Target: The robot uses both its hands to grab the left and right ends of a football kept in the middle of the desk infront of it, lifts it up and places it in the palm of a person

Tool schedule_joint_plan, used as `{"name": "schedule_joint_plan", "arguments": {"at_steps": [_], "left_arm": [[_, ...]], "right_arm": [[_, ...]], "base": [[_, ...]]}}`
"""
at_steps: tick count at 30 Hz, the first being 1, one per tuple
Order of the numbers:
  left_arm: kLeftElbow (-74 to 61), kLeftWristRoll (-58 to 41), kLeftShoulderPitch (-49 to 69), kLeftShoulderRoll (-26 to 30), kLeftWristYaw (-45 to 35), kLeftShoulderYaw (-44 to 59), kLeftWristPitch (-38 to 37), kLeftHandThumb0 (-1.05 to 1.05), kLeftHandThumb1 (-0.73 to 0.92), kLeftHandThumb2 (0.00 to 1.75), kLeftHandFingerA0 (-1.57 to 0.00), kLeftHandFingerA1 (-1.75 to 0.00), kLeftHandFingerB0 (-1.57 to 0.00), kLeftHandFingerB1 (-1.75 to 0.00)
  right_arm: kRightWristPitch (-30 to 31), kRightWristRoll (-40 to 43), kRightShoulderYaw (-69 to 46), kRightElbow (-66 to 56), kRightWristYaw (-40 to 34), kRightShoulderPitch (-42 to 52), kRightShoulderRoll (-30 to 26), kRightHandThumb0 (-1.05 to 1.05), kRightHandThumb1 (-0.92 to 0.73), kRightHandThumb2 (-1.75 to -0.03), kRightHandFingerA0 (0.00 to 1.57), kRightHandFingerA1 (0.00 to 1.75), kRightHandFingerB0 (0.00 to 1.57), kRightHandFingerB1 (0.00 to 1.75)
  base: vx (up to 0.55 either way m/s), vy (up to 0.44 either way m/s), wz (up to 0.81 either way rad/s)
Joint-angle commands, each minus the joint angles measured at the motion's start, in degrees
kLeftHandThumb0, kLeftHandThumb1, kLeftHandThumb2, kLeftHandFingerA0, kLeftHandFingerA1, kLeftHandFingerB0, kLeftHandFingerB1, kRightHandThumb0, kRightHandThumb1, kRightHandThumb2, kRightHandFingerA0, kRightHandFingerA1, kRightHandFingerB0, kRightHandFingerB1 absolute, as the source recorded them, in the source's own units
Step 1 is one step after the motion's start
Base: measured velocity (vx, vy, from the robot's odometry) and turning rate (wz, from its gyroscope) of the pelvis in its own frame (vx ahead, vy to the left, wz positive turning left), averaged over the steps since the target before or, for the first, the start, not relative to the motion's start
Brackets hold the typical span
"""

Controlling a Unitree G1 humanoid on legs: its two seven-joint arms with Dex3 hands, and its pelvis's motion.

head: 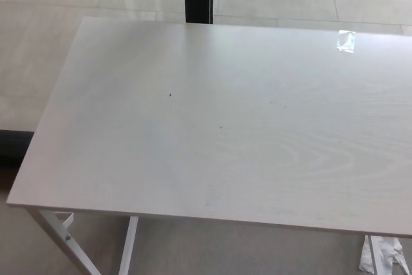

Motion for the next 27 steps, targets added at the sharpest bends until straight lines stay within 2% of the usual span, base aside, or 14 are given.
{"name": "schedule_joint_plan", "arguments": {"at_steps": [1,2,4,5,8,9,11,12,14,16,18,19,20,27], "left_arm": [[21.3,-3.1,-1.8,9.4,-14.3,-1.9,-6.9,-0.95,0.66,1.05,-0.24,-0.58,-0.05,-0.37],[23.9,-4.7,-2.4,10.1,-13.4,-0.1,-6.1,-0.92,0.65,1.03,-0.4,-0.68,-0.07,-0.35],[27.1,-5.8,-3.3,11.0,-12.2,1.1,-6.3,-0.87,0.63,1.0,-0.38,-0.63,-0.08,-0.35],[29.8,-6.0,-4.4,11.6,-10.7,1.6,-7.0,-0.87,0.6,0.99,-0.26,-0.54,-0.05,-0.31],[32.6,-5.6,-5.6,12.4,-10.2,0.8,-7.9,-0.87,0.76,0.63,-0.29,-0.44,-0.1,-0.24],[33.0,-6.2,-6.6,13.0,-9.7,1.2,-7.2,-0.9,0.65,1.01,-0.29,-0.55,-0.06,-0.21],[33.6,-8.2,-9.6,14.1,-8.3,2.7,-7.0,-0.93,0.66,1.02,-0.31,-0.56,-0.08,-0.15],[33.7,-8.5,-10.6,14.7,-7.0,3.0,-7.5,-0.89,0.78,0.63,-0.49,-0.59,-0.08,-0.28],[33.2,-8.6,-12.3,15.2,-6.2,2.7,-8.5,-0.96,0.66,1.01,-0.42,-0.62,-0.11,-0.44],[30.8,-9.4,-12.8,15.3,-8.9,2.1,-8.2,-0.85,0.78,0.64,-0.39,-0.56,-0.15,-0.37],[28.0,-9.2,-12.3,14.2,-10.9,0.3,-8.3,-0.81,0.61,1.0,-0.37,-0.66,-0.14,-0.48],[26.7,-7.6,-10.8,12.8,-12.1,-2.0,-10.5,-0.81,0.61,1.01,-0.34,-0.64,-0.16,-0.49],[26.0,-6.1,-9.5,11.8,-12.9,-4.3,-11.9,-0.78,0.8,0.64,-0.43,-0.62,-0.28,-0.37],[31.4,-2.5,-5.8,14.2,-9.4,-13.4,-13.7,-0.8,0.78,0.63,-0.47,-0.6,-0.24,-0.45]], "right_arm": [[5.7,6.5,-6.3,13.5,-3.2,-4.6,-6.2,-0.58,-0.69,-0.61,0.63,1.52,0.35,0.42],[6.2,5.3,-4.7,15.1,1.0,-2.8,-6.4,-0.6,-0.72,-0.62,0.45,0.97,0.21,0.28],[6.3,5.2,-4.3,16.2,3.9,-1.3,-6.5,-0.62,-0.72,-0.62,0.37,0.72,0.14,0.27],[7.4,4.8,-3.0,15.5,6.4,-0.2,-6.2,-0.67,-0.61,-0.96,0.26,0.61,0.0,0.21],[7.8,4.8,-2.3,14.8,7.5,-0.3,-6.7,-0.69,-0.62,-0.95,0.27,0.62,0.02,0.21],[8.9,6.8,-3.7,13.2,6.6,-1.7,-7.1,-0.62,-0.77,-0.62,0.21,0.53,0.06,0.23],[9.6,8.5,-5.2,12.6,3.8,-6.1,-9.0,-0.61,-0.78,-0.63,0.21,0.51,0.06,0.24],[10.3,9.4,-6.0,11.3,3.0,-7.3,-9.4,-0.6,-0.77,-0.62,0.23,0.55,0.06,0.25],[10.7,8.3,-5.7,11.1,0.6,-9.5,-10.8,-0.65,-0.62,-0.93,0.42,0.85,0.06,0.33],[11.5,8.0,-5.5,12.2,0.8,-11.2,-12.0,-0.63,-0.76,-0.63,0.35,1.18,0.14,0.29],[9.0,6.8,-4.7,14.4,1.6,-11.6,-11.8,-0.62,-0.72,-0.62,0.38,1.02,0.15,0.29],[6.8,4.6,-2.6,13.2,3.4,-9.2,-9.8,-0.57,-0.72,-0.62,0.3,0.58,0.15,0.26],[6.0,2.2,0.2,13.7,5.8,-6.9,-9.1,-0.58,-0.72,-0.61,0.32,0.65,0.17,0.27],[-3.0,-2.7,9.0,22.4,14.6,0.6,-12.3,-0.63,-0.56,-0.86,0.24,0.51,0.12,0.4]], "base": [[0.0,0.0,0.0],[0.0,0.0,0.0],[0.0,0.0,0.0],[0.0,0.0,0.0],[0.0,0.0,0.0],[0.0,0.0,0.0],[0.0,0.0,0.0],[0.0,0.0,0.0],[0.0,0.0,0.0],[0.0,0.0,0.0],[0.0,0.0,0.0],[0.0,0.0,0.0],[0.0,0.0,0.0],[0.0,0.0,0.0]]}}
